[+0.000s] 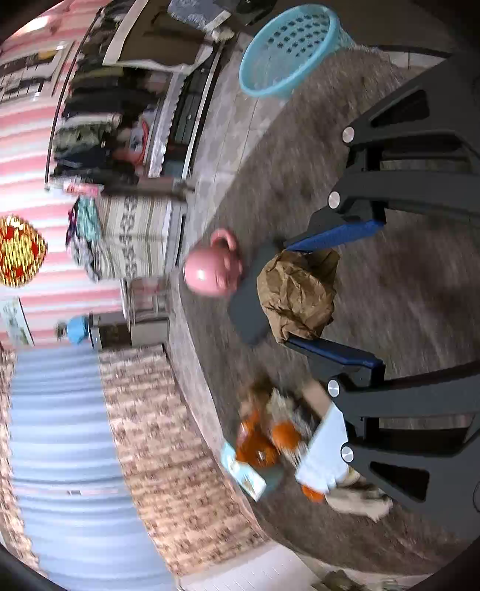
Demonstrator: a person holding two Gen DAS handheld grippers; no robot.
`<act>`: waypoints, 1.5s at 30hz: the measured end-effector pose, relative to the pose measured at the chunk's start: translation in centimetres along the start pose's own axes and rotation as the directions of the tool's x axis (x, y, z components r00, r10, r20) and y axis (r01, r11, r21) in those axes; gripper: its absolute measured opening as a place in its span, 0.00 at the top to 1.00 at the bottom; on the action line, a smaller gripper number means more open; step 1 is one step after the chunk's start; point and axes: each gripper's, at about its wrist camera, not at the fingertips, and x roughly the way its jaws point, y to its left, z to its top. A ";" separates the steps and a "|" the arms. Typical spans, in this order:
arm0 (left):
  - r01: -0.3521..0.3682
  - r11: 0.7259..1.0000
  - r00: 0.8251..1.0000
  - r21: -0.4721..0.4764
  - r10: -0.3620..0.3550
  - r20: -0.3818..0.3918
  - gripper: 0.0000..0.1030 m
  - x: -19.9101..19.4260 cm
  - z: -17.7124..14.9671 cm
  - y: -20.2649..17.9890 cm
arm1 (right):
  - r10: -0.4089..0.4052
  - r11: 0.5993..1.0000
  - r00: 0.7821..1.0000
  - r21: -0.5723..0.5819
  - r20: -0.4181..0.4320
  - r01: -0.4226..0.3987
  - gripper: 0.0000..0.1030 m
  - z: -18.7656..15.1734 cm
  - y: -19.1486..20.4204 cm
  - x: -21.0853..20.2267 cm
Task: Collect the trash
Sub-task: 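Carry both items over the blue basket and open both tools to drop them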
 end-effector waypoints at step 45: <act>0.343 0.929 0.939 0.136 -0.341 -0.037 0.15 9.5 5.3 -23.1 | -0.028 0.992 0.990 0.114 -0.137 0.044 0.37 -1.5 -4.8 6.4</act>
